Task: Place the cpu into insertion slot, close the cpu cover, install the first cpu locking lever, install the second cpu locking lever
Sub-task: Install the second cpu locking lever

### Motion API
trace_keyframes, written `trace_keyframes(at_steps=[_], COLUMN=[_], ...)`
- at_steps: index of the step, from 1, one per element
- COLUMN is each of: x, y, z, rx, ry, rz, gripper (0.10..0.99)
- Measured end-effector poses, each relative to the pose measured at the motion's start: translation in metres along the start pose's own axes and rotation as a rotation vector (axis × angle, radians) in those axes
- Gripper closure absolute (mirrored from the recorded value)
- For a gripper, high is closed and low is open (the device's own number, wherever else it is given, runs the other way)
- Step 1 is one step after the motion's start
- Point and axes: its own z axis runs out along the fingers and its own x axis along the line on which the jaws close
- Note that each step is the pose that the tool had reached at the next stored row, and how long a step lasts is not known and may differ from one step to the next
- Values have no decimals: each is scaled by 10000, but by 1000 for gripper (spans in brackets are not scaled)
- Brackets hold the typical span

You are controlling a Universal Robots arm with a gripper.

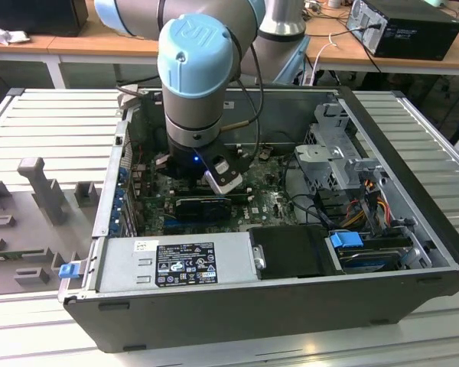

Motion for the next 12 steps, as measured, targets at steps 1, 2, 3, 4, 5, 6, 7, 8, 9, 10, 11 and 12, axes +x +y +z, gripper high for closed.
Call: trace_keyframes(at_steps=[1,2,3,4,5,6,7,8,9,10,11,12], x=[3,5,5,6,7,7,9,10,10,10,9,9], y=[5,10,13,16,25,31,37,41,44,50,59,62], z=[-16,-32,-41,-48,-76,-94,-114,-126,-136,-154,-181,-190], rx=[0,1,1,1,1,1,1,1,0,1,1,0], ry=[0,0,1,1,1,0,0,1,0,1,0,0], rz=[1,1,-1,-1,0,0,0,0,0,0,-1,0], gripper=[980,980,980,980,980,980,980,980,980,980,980,980])
